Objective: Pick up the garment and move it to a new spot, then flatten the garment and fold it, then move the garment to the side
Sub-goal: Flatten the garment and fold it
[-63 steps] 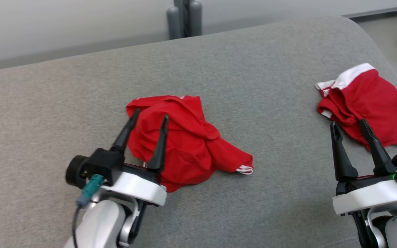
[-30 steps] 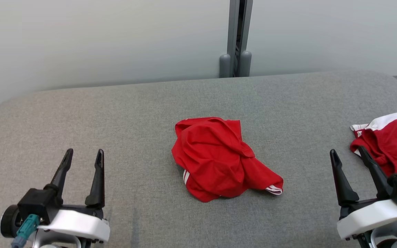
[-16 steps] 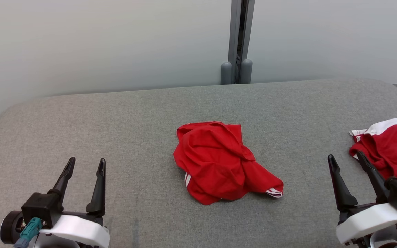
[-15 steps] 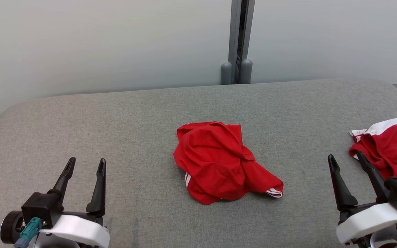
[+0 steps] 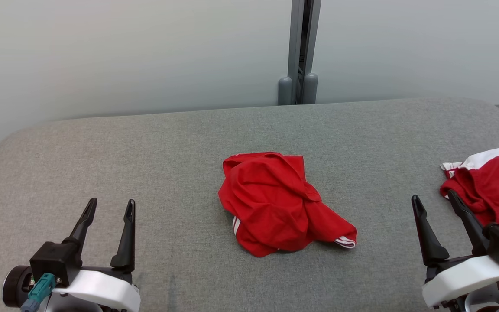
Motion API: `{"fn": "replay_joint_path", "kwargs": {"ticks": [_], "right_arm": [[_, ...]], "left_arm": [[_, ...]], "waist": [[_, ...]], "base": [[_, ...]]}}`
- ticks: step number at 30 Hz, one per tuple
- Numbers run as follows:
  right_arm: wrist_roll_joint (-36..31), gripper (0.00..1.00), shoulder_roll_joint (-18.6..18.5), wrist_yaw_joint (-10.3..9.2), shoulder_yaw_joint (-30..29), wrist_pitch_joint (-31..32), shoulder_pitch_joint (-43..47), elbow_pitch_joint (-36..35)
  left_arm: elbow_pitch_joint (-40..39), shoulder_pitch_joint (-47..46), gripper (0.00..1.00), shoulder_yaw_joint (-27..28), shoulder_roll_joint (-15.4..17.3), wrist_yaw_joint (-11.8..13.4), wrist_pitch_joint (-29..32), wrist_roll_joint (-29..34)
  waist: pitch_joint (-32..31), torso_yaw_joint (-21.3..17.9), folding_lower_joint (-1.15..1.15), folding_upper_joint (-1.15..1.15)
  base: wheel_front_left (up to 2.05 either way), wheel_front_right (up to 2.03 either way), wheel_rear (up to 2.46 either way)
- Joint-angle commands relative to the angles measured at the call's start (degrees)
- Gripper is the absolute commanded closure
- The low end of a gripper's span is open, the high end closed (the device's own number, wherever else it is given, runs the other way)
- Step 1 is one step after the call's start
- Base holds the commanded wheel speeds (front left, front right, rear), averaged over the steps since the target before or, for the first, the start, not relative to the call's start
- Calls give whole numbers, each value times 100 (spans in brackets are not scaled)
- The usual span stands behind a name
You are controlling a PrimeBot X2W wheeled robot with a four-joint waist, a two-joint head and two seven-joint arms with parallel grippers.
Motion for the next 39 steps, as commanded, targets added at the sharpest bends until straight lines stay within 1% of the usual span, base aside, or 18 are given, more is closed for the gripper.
{"fn": "replay_joint_path", "kwargs": {"ticks": [1,10,14,18,19,24,30,34,39], "right_arm": [[31,0,-10,-2,-4,12,9,-2],[102,0,-62,-2,110,33,-114,105],[216,0,-193,-2,402,85,-275,221],[360,0,-398,-2,879,99,-559,463],[360,0,-398,-2,879,99,-559,463],[612,0,-635,-2,1402,-17,-1200,912],[742,0,-904,-2,1871,-138,-2013,1671],[910,0,-1038,-2,2141,-238,-2301,1860],[1095,0,-1138,-2,2287,-317,-2394,1869]], "left_arm": [[-32,41,0,2,35,40,20,23],[-145,-42,0,-56,62,98,115,67],[-224,-181,0,-101,36,110,138,109],[-244,-337,0,-134,1,112,101,159],[-244,-337,0,-134,1,112,101,159],[-191,-628,0,-175,-68,31,-11,167],[62,-1051,0,-271,-253,-109,-231,160],[298,-1234,0,-315,-360,-171,-382,137],[527,-1328,0,-306,-437,-218,-516,111]], "waist": [[4,4,0,0],[114,81,0,0],[299,214,0,0],[597,414,0,0],[597,414,0,0],[1133,710,0,0],[1599,1069,0,0],[1719,1204,0,0],[1741,1213,0,0]], "base": [[0,0,0],[0,0,0],[0,0,0],[0,0,0],[0,0,0],[0,0,0],[0,0,0],[0,0,0],[0,0,0]]}}
